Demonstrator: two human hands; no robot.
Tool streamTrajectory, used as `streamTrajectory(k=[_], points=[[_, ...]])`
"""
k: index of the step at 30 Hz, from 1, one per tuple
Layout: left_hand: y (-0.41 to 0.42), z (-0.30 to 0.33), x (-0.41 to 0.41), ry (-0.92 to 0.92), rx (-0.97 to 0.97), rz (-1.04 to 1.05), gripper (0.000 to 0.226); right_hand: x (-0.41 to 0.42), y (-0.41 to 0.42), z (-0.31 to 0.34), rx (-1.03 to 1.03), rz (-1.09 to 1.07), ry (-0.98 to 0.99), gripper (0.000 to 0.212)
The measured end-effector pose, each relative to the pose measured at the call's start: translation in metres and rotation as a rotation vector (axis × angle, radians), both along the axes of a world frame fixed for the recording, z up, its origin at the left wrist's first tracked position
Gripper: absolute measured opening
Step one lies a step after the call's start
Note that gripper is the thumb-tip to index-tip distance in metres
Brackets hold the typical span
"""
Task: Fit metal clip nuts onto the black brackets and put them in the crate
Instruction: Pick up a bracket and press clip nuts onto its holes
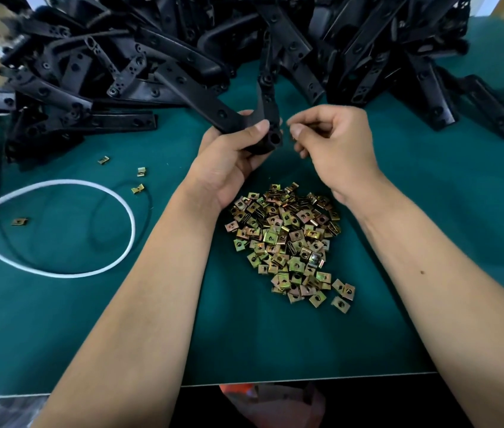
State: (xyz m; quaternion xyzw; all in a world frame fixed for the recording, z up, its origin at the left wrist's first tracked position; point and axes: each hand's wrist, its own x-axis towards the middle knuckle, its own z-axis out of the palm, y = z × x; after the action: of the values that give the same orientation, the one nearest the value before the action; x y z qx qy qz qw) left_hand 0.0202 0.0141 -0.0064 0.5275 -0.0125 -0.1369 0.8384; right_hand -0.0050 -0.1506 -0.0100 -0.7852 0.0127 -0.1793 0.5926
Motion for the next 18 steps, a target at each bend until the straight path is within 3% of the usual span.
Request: streamTrajectory(k=[8,13,18], points=[[0.0000,-0.0044,0.0034,-0.007,-0.049,-0.009,0.023,-0.0009,-0.0020,-0.0015,0.158,0.048,0.125,0.014],[0.0024,-0.0030,0.0028,-0.008,-0.083,-0.017,0.018,-0.0013,-0.0029,-0.0002,0.418,0.118,0.137,0.012],[0.0008,-0.0006,0.0005,-0.027,-0.041,-0.035,0.038,-0.0034,-0.0029,0.0007,0.382,0.169,0.122,0.010]])
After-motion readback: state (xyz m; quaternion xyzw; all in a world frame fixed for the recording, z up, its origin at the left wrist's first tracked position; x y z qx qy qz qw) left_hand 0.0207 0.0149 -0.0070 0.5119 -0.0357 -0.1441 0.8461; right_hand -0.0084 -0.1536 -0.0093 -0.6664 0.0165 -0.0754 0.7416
